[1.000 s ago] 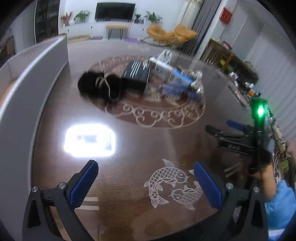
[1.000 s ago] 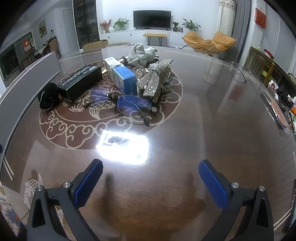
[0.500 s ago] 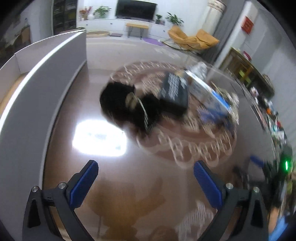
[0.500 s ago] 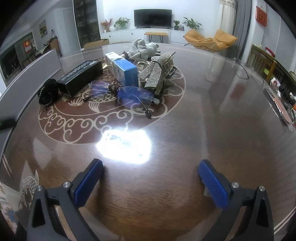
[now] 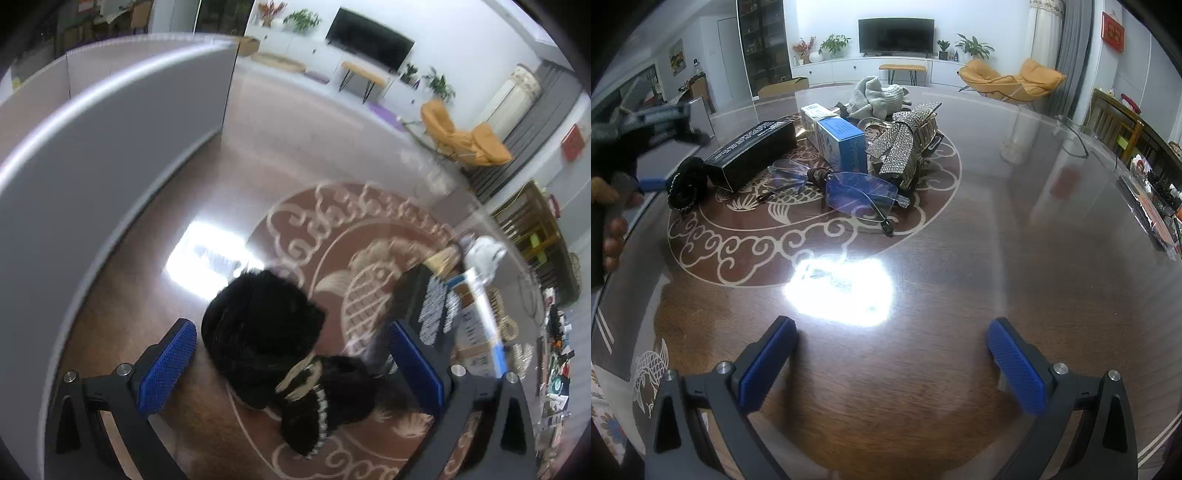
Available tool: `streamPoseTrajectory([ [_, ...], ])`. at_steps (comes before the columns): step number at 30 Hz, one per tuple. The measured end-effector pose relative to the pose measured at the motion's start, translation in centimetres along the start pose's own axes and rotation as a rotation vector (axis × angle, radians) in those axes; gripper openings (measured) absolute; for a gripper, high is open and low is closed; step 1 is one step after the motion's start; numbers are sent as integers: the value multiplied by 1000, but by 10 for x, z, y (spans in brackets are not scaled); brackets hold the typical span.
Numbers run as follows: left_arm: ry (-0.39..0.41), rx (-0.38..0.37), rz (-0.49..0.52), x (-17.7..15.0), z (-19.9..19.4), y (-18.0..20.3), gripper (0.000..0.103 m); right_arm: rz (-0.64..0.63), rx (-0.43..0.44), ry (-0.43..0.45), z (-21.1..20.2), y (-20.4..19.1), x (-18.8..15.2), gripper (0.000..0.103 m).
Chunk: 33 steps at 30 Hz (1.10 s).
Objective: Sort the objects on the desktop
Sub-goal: 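Move both open tools back over the table objects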
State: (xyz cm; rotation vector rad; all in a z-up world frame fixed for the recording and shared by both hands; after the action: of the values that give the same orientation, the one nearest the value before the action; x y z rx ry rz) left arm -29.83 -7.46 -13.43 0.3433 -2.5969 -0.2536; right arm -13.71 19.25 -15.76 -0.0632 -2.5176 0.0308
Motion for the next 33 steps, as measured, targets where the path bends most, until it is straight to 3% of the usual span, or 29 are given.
streamPoseTrajectory([
  [2,20,20,36,-4,0,3,103,0,0,0,0,0,0,103],
  [9,-18,122,156,-3,12,14,103,0,0,0,0,0,0,103],
  [12,-34,205,265,-7,19,27,103,0,0,0,0,0,0,103],
  [19,-19,171,303,-8,20,23,103,0,0,0,0,0,0,103],
  [20,-3,168,315,-8,19,22,101,0,0,0,0,0,0,103],
  [22,40,155,332,-8,14,19,76,1,0,0,0,0,0,103],
  [25,71,133,351,-12,6,16,57,1,-1,0,0,0,0,103],
  [30,93,46,390,-32,-7,8,53,1,-1,0,0,0,0,103],
  [33,100,-4,494,-56,-14,17,53,1,-1,0,0,0,0,103],
])
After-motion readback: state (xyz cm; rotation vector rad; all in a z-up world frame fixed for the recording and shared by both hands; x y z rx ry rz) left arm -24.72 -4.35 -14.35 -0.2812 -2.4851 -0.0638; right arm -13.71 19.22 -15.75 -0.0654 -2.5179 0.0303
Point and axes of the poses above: each gripper's, at about its wrist camera, not at the fingertips, and z roughly the way its jaws point, y to its right, x to its top, the point moved 3 cm from there along z, roughly the way its jaws point, and after that the axes turned 5 degrees about z, right-handed, at the moved point
